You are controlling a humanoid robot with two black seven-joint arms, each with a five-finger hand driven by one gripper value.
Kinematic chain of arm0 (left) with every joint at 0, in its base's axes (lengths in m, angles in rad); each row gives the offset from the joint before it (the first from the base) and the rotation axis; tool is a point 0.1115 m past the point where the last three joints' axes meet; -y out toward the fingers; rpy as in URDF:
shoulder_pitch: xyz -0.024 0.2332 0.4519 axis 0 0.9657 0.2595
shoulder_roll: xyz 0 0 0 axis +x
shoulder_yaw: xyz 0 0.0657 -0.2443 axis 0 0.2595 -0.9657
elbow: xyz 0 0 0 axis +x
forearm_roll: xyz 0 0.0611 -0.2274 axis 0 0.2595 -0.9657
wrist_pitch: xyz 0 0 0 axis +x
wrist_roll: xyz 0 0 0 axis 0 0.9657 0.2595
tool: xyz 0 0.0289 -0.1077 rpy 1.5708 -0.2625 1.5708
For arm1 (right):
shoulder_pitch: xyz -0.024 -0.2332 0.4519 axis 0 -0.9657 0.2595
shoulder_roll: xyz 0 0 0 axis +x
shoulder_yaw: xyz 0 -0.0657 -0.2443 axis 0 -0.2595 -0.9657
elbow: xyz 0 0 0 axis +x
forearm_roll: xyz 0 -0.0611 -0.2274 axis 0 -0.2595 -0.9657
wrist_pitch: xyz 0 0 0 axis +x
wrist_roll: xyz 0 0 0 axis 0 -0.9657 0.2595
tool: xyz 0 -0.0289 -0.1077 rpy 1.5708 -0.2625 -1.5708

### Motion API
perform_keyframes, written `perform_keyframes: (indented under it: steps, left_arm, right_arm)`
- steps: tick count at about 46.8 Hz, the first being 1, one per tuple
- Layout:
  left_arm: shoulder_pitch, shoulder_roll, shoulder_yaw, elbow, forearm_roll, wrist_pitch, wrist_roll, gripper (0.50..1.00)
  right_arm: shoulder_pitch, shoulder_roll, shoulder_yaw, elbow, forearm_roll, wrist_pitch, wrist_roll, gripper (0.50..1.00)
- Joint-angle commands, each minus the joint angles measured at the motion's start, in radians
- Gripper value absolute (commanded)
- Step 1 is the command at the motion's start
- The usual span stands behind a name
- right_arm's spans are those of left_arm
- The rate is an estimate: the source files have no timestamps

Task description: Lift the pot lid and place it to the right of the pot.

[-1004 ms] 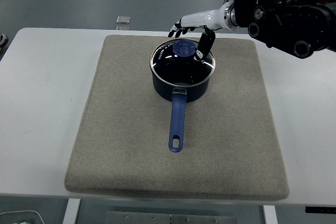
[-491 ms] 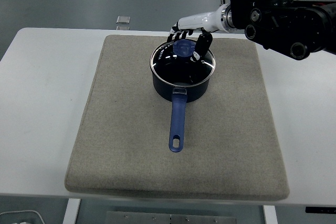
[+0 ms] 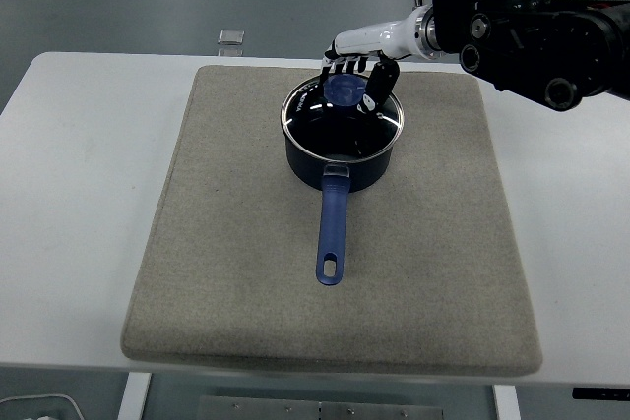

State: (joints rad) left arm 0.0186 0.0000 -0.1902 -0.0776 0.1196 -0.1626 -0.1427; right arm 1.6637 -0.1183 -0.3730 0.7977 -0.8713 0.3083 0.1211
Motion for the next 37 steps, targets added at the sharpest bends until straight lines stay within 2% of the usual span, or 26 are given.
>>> perform_keyframes:
  steps: [1, 15, 25, 37]
  left_arm:
    - [0.000, 0.000, 0.000, -0.001, 0.000, 0.000, 0.000, 1.000]
    - [0.000, 0.000, 0.000, -0.001, 0.000, 0.000, 0.000, 1.000]
    - [0.000, 0.000, 0.000, 0.001, 0.000, 0.000, 0.000, 1.000]
    - [0.000, 0.000, 0.000, 0.001, 0.000, 0.000, 0.000, 1.000]
  right_arm:
    - [0.001, 0.009, -0.001, 0.000, 0.000, 0.002, 0.000, 0.711]
    - [0.002, 0.014, -0.003, 0.000, 0.000, 0.005, 0.000, 0.650]
    - [0.019, 0.013, -0.004, 0.000, 0.003, 0.011, 0.000, 0.584]
    - [0.053, -0.001, -0.006, -0.008, 0.017, 0.017, -0.001, 0.574]
